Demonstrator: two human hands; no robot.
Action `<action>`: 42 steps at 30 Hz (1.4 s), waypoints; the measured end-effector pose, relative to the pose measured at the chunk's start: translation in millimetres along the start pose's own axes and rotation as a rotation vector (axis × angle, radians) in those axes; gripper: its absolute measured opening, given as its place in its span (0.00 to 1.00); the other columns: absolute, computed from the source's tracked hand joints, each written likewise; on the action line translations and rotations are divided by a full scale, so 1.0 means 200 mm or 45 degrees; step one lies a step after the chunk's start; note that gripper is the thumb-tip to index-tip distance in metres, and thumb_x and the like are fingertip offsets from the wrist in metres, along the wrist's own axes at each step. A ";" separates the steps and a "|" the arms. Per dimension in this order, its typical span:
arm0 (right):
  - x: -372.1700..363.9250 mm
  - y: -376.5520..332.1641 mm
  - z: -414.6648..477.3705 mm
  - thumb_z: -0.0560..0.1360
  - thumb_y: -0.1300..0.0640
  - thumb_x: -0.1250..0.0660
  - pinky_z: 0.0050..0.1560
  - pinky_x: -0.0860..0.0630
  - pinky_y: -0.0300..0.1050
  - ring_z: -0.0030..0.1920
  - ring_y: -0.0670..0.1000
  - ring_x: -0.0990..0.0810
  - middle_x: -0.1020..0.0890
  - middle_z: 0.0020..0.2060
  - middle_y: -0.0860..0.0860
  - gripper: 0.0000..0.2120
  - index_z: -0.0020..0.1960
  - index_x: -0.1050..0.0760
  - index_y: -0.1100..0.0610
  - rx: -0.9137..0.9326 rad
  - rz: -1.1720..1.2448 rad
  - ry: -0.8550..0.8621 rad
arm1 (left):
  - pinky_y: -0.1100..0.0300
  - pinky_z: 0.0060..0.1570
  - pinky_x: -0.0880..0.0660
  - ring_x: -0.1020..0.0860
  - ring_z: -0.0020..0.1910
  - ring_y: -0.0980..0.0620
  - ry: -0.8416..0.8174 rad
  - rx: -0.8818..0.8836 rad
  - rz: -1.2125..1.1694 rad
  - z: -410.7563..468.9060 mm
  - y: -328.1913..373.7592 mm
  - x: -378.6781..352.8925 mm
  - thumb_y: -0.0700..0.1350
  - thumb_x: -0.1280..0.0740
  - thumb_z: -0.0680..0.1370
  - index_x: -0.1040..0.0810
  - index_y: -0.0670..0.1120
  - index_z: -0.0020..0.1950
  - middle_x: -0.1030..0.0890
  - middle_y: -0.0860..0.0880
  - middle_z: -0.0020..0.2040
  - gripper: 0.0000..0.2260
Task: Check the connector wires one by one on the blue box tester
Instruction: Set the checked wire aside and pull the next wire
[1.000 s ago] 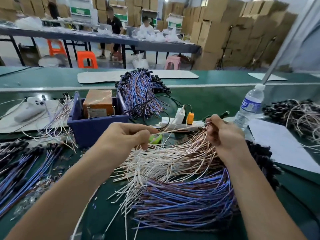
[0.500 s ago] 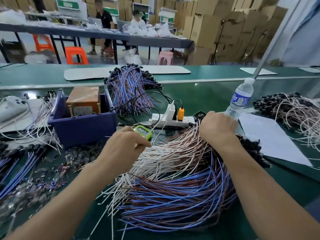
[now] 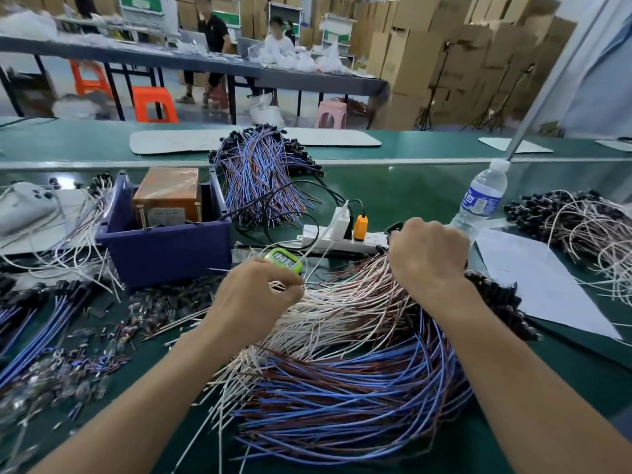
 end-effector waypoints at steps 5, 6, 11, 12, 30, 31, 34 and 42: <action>0.15 -0.42 -0.26 0.79 0.53 0.37 0.37 0.38 0.47 0.26 0.53 0.33 0.28 0.24 0.50 0.19 0.30 0.32 0.54 0.290 0.275 0.067 | 0.72 0.33 0.26 0.19 0.41 0.62 0.066 0.140 -0.336 0.02 -0.01 0.09 0.50 0.25 0.76 0.13 0.62 0.44 0.17 0.69 0.37 0.06; 0.17 -0.51 -0.31 0.79 0.51 0.37 0.36 0.36 0.47 0.27 0.54 0.29 0.26 0.25 0.50 0.17 0.33 0.26 0.54 0.358 0.361 0.046 | 0.74 0.35 0.27 0.19 0.42 0.64 0.100 0.123 -0.354 0.01 0.00 0.12 0.48 0.25 0.76 0.13 0.62 0.43 0.17 0.70 0.37 0.07; 0.24 -0.91 -0.48 0.79 0.48 0.39 0.39 0.33 0.48 0.46 0.60 0.17 0.14 0.43 0.55 0.14 0.50 0.16 0.53 0.550 0.626 -0.136 | 0.60 0.44 0.20 0.16 0.39 0.62 0.272 0.149 -0.486 -0.08 -0.14 0.36 0.41 0.27 0.75 0.11 0.58 0.44 0.14 0.60 0.38 0.11; 0.26 -0.99 -0.52 0.79 0.47 0.40 0.40 0.33 0.48 0.46 0.60 0.17 0.14 0.43 0.55 0.16 0.51 0.16 0.52 0.590 0.672 -0.157 | 0.58 0.43 0.19 0.15 0.39 0.60 0.307 0.171 -0.510 -0.11 -0.20 0.42 0.40 0.28 0.74 0.12 0.58 0.44 0.13 0.59 0.38 0.12; 0.15 -2.34 -0.97 0.74 0.70 0.39 0.48 0.26 0.43 0.58 0.59 0.20 0.22 0.64 0.56 0.29 0.73 0.28 0.53 1.192 0.853 -0.862 | 0.58 0.53 0.30 0.24 0.50 0.50 1.064 0.584 0.282 -0.76 -1.11 1.17 0.38 0.26 0.75 0.13 0.52 0.56 0.18 0.45 0.52 0.12; 0.13 -2.35 -0.96 0.73 0.71 0.39 0.51 0.25 0.44 0.59 0.58 0.21 0.21 0.63 0.56 0.29 0.71 0.26 0.52 1.130 0.924 -0.850 | 0.59 0.53 0.31 0.24 0.50 0.50 1.042 0.600 0.277 -0.75 -1.13 1.17 0.39 0.26 0.75 0.13 0.52 0.57 0.18 0.45 0.53 0.13; 0.11 -2.37 -0.96 0.72 0.70 0.38 0.59 0.22 0.50 0.62 0.57 0.22 0.21 0.62 0.53 0.27 0.67 0.23 0.50 1.079 0.960 -0.802 | 0.53 0.56 0.27 0.22 0.52 0.45 0.935 0.704 0.288 -0.72 -1.20 1.16 0.45 0.26 0.76 0.15 0.54 0.61 0.18 0.45 0.54 0.14; 0.14 -2.37 -0.98 0.76 0.58 0.33 0.44 0.21 0.48 0.41 0.53 0.20 0.15 0.44 0.54 0.07 0.52 0.17 0.54 0.815 1.431 -0.969 | 0.55 0.49 0.21 0.16 0.47 0.48 1.135 0.504 0.145 -0.75 -1.10 1.23 0.43 0.28 0.79 0.13 0.53 0.58 0.12 0.51 0.48 0.10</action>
Point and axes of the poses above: each hand's wrist, its own z-axis towards the middle knuckle, its own x-axis out of the back of the hand, y = z × x, the point moved 9 cm from there along z, towards the middle knuckle
